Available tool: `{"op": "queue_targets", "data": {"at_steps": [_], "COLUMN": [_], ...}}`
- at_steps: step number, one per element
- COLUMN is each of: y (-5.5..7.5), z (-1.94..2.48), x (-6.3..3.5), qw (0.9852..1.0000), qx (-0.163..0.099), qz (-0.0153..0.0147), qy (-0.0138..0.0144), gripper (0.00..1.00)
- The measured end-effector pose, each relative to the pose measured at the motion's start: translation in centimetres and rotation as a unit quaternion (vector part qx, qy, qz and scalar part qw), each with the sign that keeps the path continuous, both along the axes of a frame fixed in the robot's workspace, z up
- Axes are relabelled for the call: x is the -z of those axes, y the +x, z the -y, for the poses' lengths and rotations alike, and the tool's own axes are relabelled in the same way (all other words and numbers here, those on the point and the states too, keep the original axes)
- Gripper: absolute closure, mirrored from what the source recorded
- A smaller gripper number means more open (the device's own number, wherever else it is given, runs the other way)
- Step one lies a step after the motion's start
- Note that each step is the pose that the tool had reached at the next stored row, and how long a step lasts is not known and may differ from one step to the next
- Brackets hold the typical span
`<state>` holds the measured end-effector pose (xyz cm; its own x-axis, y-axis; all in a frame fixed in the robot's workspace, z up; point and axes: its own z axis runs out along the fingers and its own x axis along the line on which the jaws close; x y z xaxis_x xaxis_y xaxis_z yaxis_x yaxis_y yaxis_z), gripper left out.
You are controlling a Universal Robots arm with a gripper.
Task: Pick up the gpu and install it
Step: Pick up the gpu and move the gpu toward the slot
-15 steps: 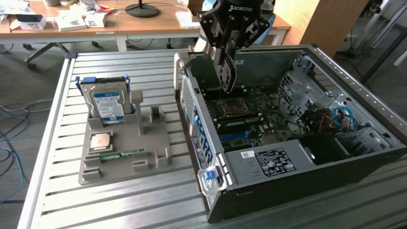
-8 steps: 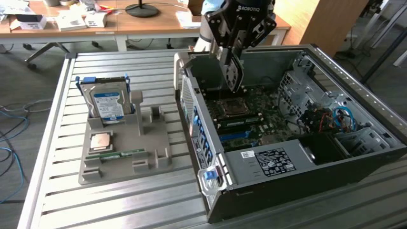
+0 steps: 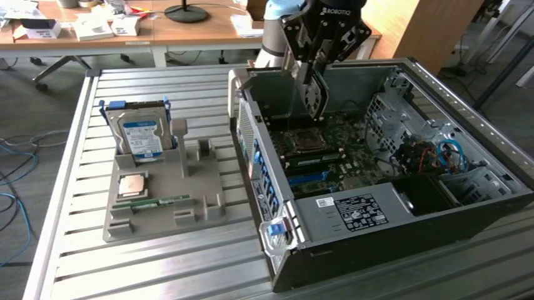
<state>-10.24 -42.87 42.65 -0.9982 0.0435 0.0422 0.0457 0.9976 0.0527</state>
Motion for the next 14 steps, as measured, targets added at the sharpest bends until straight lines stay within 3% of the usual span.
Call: {"op": "queue_targets", "data": {"at_steps": [8, 14], "y": [1.3, 1.4], "z": [0.00, 0.00], "x": [-0.01, 0.00], "qw": [1.0000, 1.0000], "qx": [0.000, 0.000], "qz": [-0.0001, 0.0000], "qy": [0.0000, 0.0000], "gripper": [0.74, 0.74]}}
